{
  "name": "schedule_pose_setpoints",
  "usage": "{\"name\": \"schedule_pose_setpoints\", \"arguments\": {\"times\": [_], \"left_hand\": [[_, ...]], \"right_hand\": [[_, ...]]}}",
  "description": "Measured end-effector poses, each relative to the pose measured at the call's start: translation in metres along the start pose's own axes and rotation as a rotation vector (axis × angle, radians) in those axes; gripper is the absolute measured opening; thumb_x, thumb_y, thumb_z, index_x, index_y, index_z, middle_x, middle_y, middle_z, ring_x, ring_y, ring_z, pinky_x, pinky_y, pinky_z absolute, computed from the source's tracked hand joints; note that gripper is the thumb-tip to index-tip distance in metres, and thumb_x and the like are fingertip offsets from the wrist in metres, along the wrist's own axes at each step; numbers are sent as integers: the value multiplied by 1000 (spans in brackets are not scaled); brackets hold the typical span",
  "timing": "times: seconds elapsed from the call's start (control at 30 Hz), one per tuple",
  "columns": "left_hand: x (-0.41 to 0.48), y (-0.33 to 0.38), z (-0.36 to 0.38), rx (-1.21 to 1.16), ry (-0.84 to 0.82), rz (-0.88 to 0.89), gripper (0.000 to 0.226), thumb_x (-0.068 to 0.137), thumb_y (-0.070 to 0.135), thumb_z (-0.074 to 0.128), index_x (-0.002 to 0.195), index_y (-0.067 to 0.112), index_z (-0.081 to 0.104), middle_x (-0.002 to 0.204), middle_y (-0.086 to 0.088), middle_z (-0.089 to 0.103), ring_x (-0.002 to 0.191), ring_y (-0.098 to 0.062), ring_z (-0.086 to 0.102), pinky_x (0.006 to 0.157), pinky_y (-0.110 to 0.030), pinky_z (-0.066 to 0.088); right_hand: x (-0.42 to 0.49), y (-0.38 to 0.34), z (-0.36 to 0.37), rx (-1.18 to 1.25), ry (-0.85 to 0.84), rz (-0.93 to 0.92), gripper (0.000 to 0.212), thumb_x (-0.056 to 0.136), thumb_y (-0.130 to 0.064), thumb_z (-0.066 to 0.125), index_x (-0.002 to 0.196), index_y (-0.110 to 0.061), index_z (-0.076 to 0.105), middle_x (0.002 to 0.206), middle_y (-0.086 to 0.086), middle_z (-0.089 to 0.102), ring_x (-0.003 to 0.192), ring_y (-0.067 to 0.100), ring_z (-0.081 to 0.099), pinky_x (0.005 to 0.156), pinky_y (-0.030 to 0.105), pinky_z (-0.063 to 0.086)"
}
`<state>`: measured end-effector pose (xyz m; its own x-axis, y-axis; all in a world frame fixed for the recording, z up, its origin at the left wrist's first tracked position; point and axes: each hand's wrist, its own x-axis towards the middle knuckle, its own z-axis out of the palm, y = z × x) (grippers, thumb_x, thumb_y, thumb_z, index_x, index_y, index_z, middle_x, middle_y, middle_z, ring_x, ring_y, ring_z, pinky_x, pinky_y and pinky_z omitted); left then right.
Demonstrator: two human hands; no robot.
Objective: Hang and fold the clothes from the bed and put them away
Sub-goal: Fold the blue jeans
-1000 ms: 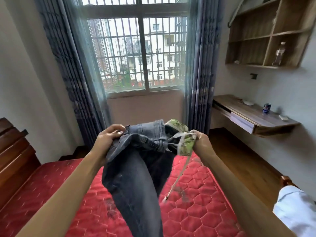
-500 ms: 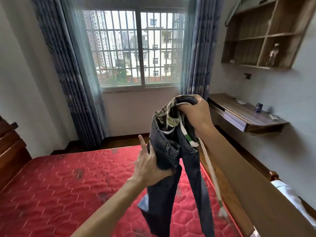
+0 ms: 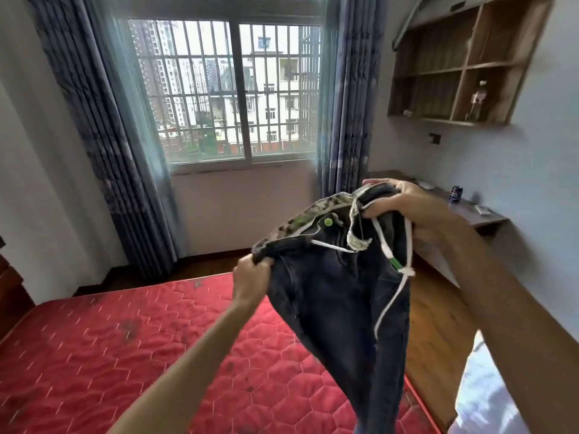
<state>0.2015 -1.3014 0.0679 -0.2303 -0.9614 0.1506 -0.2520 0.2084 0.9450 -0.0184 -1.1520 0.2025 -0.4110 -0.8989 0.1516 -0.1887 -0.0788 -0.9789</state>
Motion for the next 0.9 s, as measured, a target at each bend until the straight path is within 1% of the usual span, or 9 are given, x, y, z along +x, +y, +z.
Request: {"name": "schedule_pose_setpoints", "arguments": {"times": [0.07, 0.13, 0.23, 0.3, 0.4, 0.47, 0.57, 0.77, 0.9], "left_hand": [[21, 1, -17, -110, -23, -88, 20, 67, 29, 63, 67, 10, 69, 73, -5, 70, 74, -20, 59, 74, -48, 52], [42, 1, -30, -196, -69, -112, 21, 63, 28, 66, 70, 9, 72, 85, -15, 75, 78, -23, 64, 82, -53, 55], [59, 12, -55, -198, -184, -69, 20, 76, 22, 74, 88, 6, 73, 100, -21, 74, 90, -31, 69, 91, -54, 54], [60, 21, -70, -169, -300, 4, 17, 91, 20, 70, 100, 5, 71, 105, -19, 72, 91, -26, 67, 92, -46, 56], [59, 25, -86, -62, -338, 101, 19, 94, 22, 65, 102, 5, 72, 97, -10, 74, 81, -14, 66, 76, -27, 59], [60, 25, -90, 138, -233, 183, 23, 91, 33, 69, 84, 12, 74, 82, -3, 75, 75, -14, 65, 73, -31, 56], [53, 28, -85, 410, -67, 201, 44, 89, 35, 68, 53, 12, 56, 55, -2, 56, 65, -21, 53, 63, -35, 36], [24, 47, -57, 427, -18, 188, 42, 89, 30, 61, 56, 4, 56, 53, -4, 51, 65, -24, 54, 62, -31, 36], [5, 59, -32, 383, -72, 149, 44, 88, 32, 59, 56, 2, 54, 55, -6, 50, 62, -25, 53, 63, -35, 43]], "right_hand": [[-7, 2, -21, -26, -188, 127, 66, 59, 3, 82, 120, -13, 65, 107, 10, 74, 93, 22, 71, 76, 26, 59], [-12, 10, -31, -201, -189, 139, 55, 62, 2, 83, 114, -12, 70, 101, 5, 76, 90, 18, 72, 74, 19, 58], [-7, 28, -31, -519, 116, 60, 21, 73, 3, 79, 80, -17, 76, 67, -12, 73, 67, 8, 67, 56, 9, 49], [4, 45, -37, -618, 295, 122, 14, 73, -11, 84, 80, -18, 75, 72, -8, 73, 67, 8, 64, 60, 17, 48], [16, 67, -44, -761, 210, 384, 45, 57, -44, 90, 86, -14, 74, 98, 9, 74, 87, 23, 67, 78, 35, 56], [18, 76, -40, -818, 60, 518, 82, 35, -64, 87, 98, -13, 74, 100, 8, 74, 91, 25, 70, 87, 43, 58], [21, 80, -16, -806, -81, 489, 82, 31, -77, 84, 95, -27, 79, 91, -3, 77, 86, 16, 73, 85, 37, 60], [34, 82, 62, -870, 349, 162, 36, 77, -53, 65, 72, -18, 74, 81, 6, 72, 82, 28, 68, 66, 28, 48], [37, 69, 103, -855, 393, 86, 33, 82, -36, 55, 73, -8, 68, 77, 11, 65, 81, 37, 64, 67, 32, 47]]}}
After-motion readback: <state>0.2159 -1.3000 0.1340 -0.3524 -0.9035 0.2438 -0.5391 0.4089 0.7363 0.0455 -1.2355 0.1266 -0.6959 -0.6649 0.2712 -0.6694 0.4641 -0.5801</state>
